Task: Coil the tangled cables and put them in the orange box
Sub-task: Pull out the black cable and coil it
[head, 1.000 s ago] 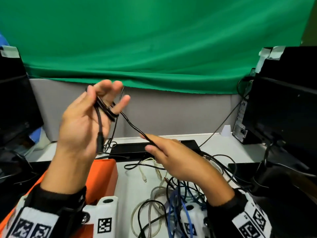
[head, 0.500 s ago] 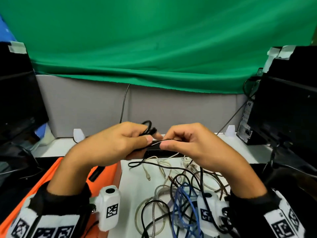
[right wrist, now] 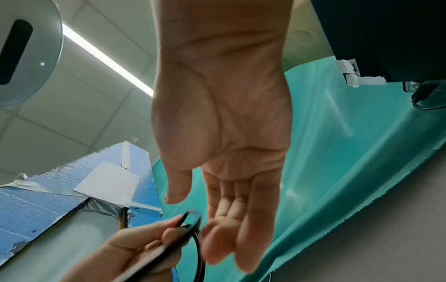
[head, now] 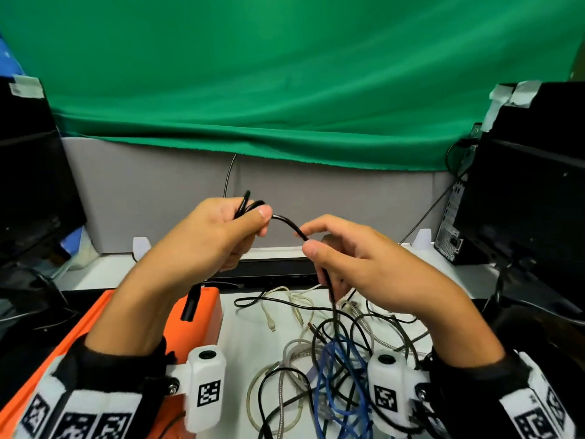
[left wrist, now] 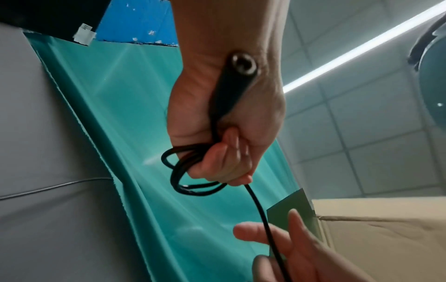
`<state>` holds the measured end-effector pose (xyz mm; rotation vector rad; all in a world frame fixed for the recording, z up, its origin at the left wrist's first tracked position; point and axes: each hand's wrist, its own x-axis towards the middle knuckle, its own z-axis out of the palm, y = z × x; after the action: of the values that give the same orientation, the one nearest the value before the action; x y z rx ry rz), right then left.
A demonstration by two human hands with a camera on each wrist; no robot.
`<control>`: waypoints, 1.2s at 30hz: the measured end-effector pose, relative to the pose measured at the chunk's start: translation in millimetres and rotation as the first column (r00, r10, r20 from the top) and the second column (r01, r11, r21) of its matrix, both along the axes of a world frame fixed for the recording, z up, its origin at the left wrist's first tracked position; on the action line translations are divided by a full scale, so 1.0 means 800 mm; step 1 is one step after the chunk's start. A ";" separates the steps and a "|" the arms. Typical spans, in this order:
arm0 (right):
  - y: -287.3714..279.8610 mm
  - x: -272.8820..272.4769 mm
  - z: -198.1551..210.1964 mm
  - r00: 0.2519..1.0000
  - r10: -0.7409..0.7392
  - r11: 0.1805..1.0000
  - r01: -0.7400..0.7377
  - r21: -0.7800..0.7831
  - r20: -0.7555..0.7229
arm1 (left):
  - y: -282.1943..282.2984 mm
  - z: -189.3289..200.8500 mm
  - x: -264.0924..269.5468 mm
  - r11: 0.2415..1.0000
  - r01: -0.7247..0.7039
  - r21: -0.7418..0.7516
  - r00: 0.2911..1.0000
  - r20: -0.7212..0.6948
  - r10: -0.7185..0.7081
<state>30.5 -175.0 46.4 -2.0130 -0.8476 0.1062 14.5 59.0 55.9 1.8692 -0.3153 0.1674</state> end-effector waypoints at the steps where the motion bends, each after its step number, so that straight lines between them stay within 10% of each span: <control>1: -0.002 0.001 0.002 0.999 -0.021 1.000 0.021 -0.001 0.032 | 0.003 0.002 -0.002 0.999 0.021 0.045 1.000 -0.015 -0.021; 5: -0.026 0.014 0.011 0.945 -0.244 0.958 0.201 0.203 0.218 | 0.026 0.014 -0.018 0.971 0.046 0.235 0.996 -0.086 -0.026; 10: -0.064 0.017 0.026 0.865 -0.451 0.807 0.291 0.514 0.218 | 0.057 0.015 -0.003 0.702 -0.485 0.522 0.860 0.140 0.490; 12: -0.070 0.007 0.034 0.864 -0.467 0.764 0.286 0.578 0.190 | 0.058 0.011 0.005 0.622 -0.601 0.502 0.776 0.179 0.605; 14: -0.064 0.001 0.036 0.882 -0.436 0.786 0.278 0.552 0.176 | 0.049 0.005 0.012 0.720 -0.610 0.331 0.787 0.146 0.600; 17: -0.029 -0.007 0.026 0.907 -0.371 0.905 0.305 0.297 0.198 | 0.008 -0.003 0.018 0.905 -0.411 -0.111 0.909 0.024 0.416; 21: 0.037 -0.020 -0.008 0.953 -0.197 0.965 0.230 -0.124 0.231 | -0.046 -0.009 0.008 0.912 -0.139 -0.386 0.990 -0.089 0.114; 23: 0.062 -0.024 -0.025 0.935 -0.230 0.967 0.250 -0.045 0.269 | -0.051 -0.011 0.005 0.818 0.029 -0.574 0.980 -0.144 -0.135; 27: 0.081 -0.017 -0.039 0.924 -0.337 0.904 0.263 0.339 0.182 | -0.046 -0.016 0.007 0.393 0.293 -0.871 0.765 -0.033 -0.643; 29: 0.081 -0.014 -0.041 0.961 -0.253 0.888 0.185 0.420 0.112 | -0.046 -0.017 0.007 0.336 0.369 -0.866 0.698 0.020 -0.716; 32: 0.072 -0.007 -0.034 0.996 -0.082 0.850 0.080 0.521 -0.020 | -0.042 -0.013 0.006 0.385 0.415 -0.825 0.697 0.016 -0.717; 36: 0.058 -0.005 -0.023 0.996 -0.085 0.824 0.091 0.559 -0.037 | -0.039 -0.007 -0.003 0.704 0.320 -0.634 0.881 -0.073 -0.467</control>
<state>26.1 -128.4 28.3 -1.4845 -0.6758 -0.1724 12.3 28.2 50.4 1.1216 -0.4386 -0.2304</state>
